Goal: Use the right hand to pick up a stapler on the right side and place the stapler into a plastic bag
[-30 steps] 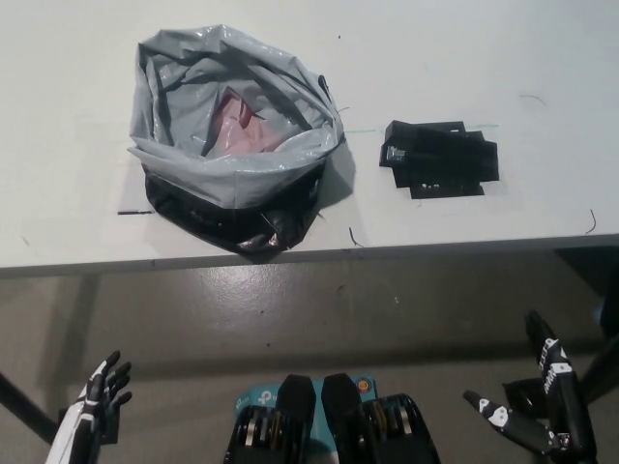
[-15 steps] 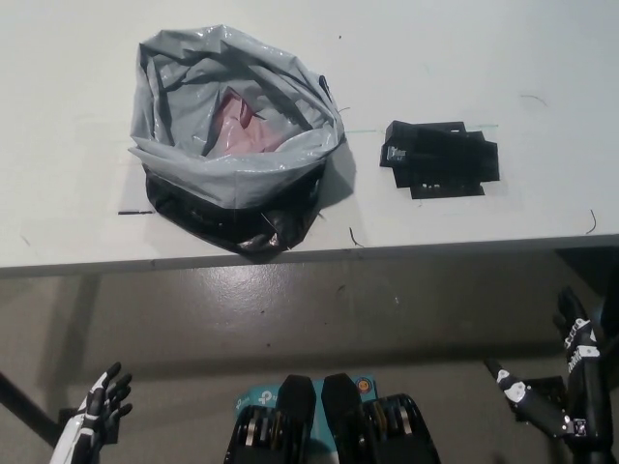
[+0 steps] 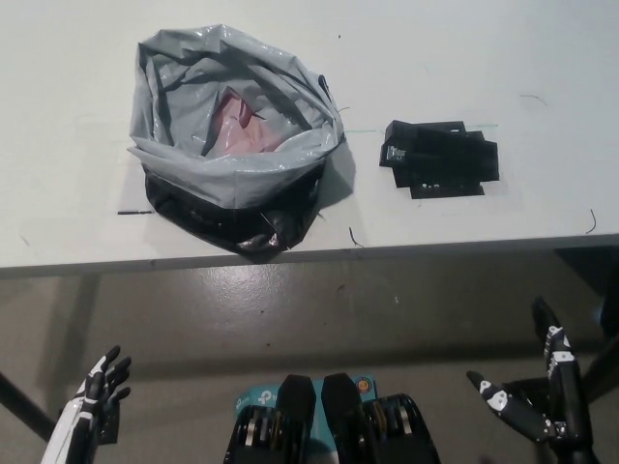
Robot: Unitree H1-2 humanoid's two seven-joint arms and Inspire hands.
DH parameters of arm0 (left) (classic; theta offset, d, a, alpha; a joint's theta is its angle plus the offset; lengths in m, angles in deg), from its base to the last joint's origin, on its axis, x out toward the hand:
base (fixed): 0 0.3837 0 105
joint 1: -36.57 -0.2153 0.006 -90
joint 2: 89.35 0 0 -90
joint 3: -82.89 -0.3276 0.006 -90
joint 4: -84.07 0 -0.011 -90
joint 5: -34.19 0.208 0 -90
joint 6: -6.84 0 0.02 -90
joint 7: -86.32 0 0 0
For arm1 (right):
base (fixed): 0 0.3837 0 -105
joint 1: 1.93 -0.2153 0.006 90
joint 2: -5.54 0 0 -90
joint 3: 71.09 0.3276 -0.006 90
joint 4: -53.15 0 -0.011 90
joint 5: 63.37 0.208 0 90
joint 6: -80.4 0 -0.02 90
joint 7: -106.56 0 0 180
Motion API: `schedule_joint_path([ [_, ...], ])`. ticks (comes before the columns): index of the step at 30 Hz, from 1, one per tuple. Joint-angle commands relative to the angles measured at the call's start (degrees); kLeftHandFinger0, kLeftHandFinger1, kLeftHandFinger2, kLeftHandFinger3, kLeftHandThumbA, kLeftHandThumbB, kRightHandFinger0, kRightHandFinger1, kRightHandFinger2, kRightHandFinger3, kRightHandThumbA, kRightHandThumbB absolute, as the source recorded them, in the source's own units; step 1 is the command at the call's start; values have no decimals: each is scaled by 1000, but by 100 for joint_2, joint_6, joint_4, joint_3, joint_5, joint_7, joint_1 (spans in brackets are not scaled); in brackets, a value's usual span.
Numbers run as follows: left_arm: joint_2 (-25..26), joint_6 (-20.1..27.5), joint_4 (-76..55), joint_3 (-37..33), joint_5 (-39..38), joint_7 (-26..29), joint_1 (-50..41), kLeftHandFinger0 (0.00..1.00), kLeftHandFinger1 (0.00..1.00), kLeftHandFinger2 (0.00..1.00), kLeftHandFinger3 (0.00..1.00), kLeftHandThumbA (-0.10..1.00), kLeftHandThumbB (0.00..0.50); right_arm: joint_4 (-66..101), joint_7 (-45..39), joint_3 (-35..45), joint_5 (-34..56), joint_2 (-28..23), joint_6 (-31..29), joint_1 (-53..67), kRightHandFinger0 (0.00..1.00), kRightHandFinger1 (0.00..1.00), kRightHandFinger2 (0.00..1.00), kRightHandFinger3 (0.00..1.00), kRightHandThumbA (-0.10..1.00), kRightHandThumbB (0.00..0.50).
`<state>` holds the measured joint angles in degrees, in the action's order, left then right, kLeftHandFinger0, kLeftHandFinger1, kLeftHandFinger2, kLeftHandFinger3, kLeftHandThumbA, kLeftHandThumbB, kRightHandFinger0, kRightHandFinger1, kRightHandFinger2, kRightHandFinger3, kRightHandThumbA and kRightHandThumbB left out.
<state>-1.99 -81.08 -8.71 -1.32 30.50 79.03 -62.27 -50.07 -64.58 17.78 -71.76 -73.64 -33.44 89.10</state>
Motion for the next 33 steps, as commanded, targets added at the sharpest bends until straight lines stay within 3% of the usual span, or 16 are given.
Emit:
schedule_joint_path([
  [1, 152, -14, -118, -8, 13, -73, 66, 1000, 1000, 1000, 1000, 1000, 50, -8, -96, -115, -49, -134, -309, -171, 1000, 1000, 1000, 1000, 915, 384],
  [4, 152, -32, -111, -11, 12, -66, 105, 1000, 1000, 1000, 1000, 1000, 49, -23, -95, -131, -51, -148, -309, -208, 1000, 1000, 1000, 1000, 901, 366],
  [5, 162, -8, -85, -17, 27, -62, 128, 1000, 1000, 1000, 1000, 1000, 54, -29, -120, -155, -21, -164, -309, -226, 1000, 1000, 1000, 1000, 863, 334],
  [11, 201, 5, -92, -44, 84, -57, 156, 1000, 1000, 1000, 1000, 1000, 25, -75, -256, -242, 50, -207, -309, -239, 979, 1000, 1000, 1000, 813, 306],
  [15, 220, -2, -88, -49, 84, -62, 166, 1000, 1000, 1000, 1000, 1000, 27, -63, -261, -264, 50, -193, -309, -242, 954, 1000, 1000, 1000, 803, 309],
  [20, 241, 0, -101, -56, 76, -68, 134, 1000, 1000, 1000, 1000, 1000, 24, 174, -145, -246, 11, -145, -309, -155, 993, 1000, 1000, 1000, 849, 325],
  [22, 240, 0, -90, -66, 67, -74, 144, 1000, 1000, 1000, 1000, 1000, 26, 546, -140, -159, 10, -92, -308, -87, 1000, 1000, 1000, 1000, 931, 401],
  [24, 231, -3, -93, -69, 84, -54, 134, 1000, 1000, 1000, 1000, 1000, 24, 1041, -98, -108, -89, -92, -299, -92, 990, 1000, 1000, 1000, 922, 387],
  [28, 241, 7, -110, -64, 77, -57, 108, 1000, 1000, 1000, 1000, 1000, 27, 2357, -326, -38, 103, -247, 207, -328, 1000, 1000, 1000, 1000, 880, 426],
  [29, 246, 4, -108, -58, 57, -64, 120, 1000, 1000, 1000, 1000, 1000, 25, 2593, -359, 2, 84, -314, 331, -445, 1000, 1000, 1000, 1000, 1000, 422],
  [31, 245, -5, -112, -52, 54, -59, 132, 1000, 1000, 1000, 1000, 1000, 28, 2851, -416, 48, 76, -400, 546, -574, 1000, 1000, 1000, 1000, 964, 427],
  [33, 241, -6, -90, -48, 89, -27, 182, 1000, 1000, 1000, 1000, 1000, 38, 3598, -788, 204, 192, -913, 1502, -1202, 1000, 1000, 1000, 1000, 904, 393],
])
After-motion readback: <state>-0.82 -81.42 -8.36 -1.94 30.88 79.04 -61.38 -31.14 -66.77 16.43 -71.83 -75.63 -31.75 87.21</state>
